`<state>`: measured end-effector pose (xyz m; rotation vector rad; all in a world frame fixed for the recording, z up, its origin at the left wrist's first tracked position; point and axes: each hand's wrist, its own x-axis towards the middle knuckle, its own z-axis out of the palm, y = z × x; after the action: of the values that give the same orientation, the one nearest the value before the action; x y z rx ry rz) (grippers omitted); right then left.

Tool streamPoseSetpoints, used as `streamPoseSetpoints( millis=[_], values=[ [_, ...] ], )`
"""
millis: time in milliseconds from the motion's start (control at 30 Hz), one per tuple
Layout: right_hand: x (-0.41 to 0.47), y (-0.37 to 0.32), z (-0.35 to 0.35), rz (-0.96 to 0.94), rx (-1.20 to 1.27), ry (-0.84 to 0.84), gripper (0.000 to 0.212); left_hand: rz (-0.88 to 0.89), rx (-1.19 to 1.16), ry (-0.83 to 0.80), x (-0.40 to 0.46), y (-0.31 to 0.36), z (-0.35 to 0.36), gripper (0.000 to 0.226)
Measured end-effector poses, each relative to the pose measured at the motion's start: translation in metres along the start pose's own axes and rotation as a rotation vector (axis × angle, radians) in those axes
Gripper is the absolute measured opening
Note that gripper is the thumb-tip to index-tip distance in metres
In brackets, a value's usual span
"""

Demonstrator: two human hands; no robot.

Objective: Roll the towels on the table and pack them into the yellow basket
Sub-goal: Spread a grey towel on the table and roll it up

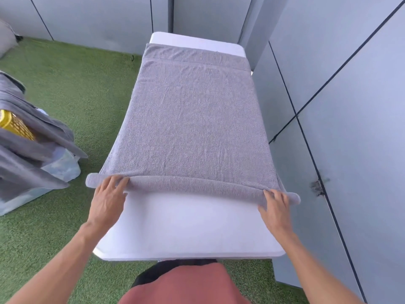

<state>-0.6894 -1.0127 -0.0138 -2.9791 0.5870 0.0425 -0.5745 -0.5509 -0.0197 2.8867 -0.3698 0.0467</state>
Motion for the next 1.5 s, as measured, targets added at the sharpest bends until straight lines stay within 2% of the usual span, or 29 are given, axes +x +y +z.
streamPoseSetpoints(
  millis=[100, 167, 267, 333, 400, 467, 533, 600, 667, 700, 767, 833, 900, 1067, 1167, 1267, 1300, 1400, 1500],
  values=[
    [0.016, -0.001, -0.007, 0.035, 0.040, -0.028, 0.040, -0.012, -0.015, -0.066, 0.023, -0.001, -0.006, 0.037],
    [0.018, 0.002, -0.013, -0.008, 0.028, -0.073, 0.033, -0.004, -0.006, -0.084, 0.025, -0.004, -0.008, 0.031],
    [0.017, 0.015, -0.024, -0.083, 0.017, -0.240, 0.023, -0.033, -0.016, -0.167, 0.016, -0.011, -0.008, 0.027],
    [0.018, 0.023, -0.035, -0.085, 0.063, -0.350, 0.022, -0.068, -0.032, -0.250, 0.010, -0.013, -0.009, 0.026],
    [0.019, 0.026, -0.043, 0.011, 0.227, -0.392, 0.031, -0.152, -0.092, -0.344, 0.017, -0.013, -0.014, 0.027],
    [0.021, 0.026, -0.043, 0.157, 0.443, -0.313, 0.046, -0.253, -0.257, -0.401, 0.031, -0.017, -0.018, 0.026],
    [0.023, 0.023, -0.036, 0.178, 0.530, -0.085, 0.042, -0.335, -0.400, -0.316, 0.041, -0.019, -0.020, 0.019],
    [0.017, 0.018, -0.027, 0.133, 0.418, 0.066, 0.027, -0.310, -0.286, -0.131, 0.040, -0.013, -0.021, 0.011],
    [0.003, 0.011, -0.022, 0.030, 0.150, 0.190, 0.016, -0.197, -0.114, 0.028, 0.026, -0.001, -0.016, 0.006],
    [-0.005, 0.008, -0.020, -0.016, 0.036, 0.227, 0.018, -0.144, -0.086, 0.078, 0.015, 0.005, -0.013, 0.007],
    [-0.021, 0.004, -0.013, -0.053, -0.057, 0.191, 0.040, -0.081, -0.064, 0.123, -0.011, 0.011, -0.003, 0.023],
    [-0.029, 0.004, -0.007, -0.036, -0.059, 0.104, 0.057, -0.038, -0.025, 0.101, -0.029, 0.011, 0.006, 0.046],
    [-0.019, 0.003, -0.006, -0.026, -0.046, 0.063, 0.060, -0.016, 0.009, 0.060, -0.026, 0.008, 0.009, 0.056],
    [0.025, -0.005, -0.018, -0.004, 0.050, -0.053, 0.035, -0.029, -0.017, -0.039, 0.022, 0.005, 0.002, 0.042],
    [0.026, 0.009, -0.017, -0.058, 0.093, -0.039, 0.014, -0.029, -0.038, -0.107, 0.025, -0.001, -0.003, 0.032],
    [0.012, 0.023, -0.014, -0.099, 0.171, -0.048, 0.011, -0.045, -0.087, -0.181, 0.013, -0.007, -0.006, 0.032],
    [0.008, 0.025, -0.013, -0.113, 0.175, -0.070, 0.014, -0.054, -0.104, -0.192, 0.010, -0.007, -0.006, 0.033],
    [0.005, 0.023, -0.016, -0.125, 0.109, -0.154, 0.041, -0.079, -0.144, -0.198, 0.010, -0.006, -0.003, 0.033],
    [0.012, 0.015, -0.019, -0.085, 0.009, -0.160, 0.046, -0.099, -0.149, -0.206, 0.015, 0.000, -0.003, 0.033]
  ],
)
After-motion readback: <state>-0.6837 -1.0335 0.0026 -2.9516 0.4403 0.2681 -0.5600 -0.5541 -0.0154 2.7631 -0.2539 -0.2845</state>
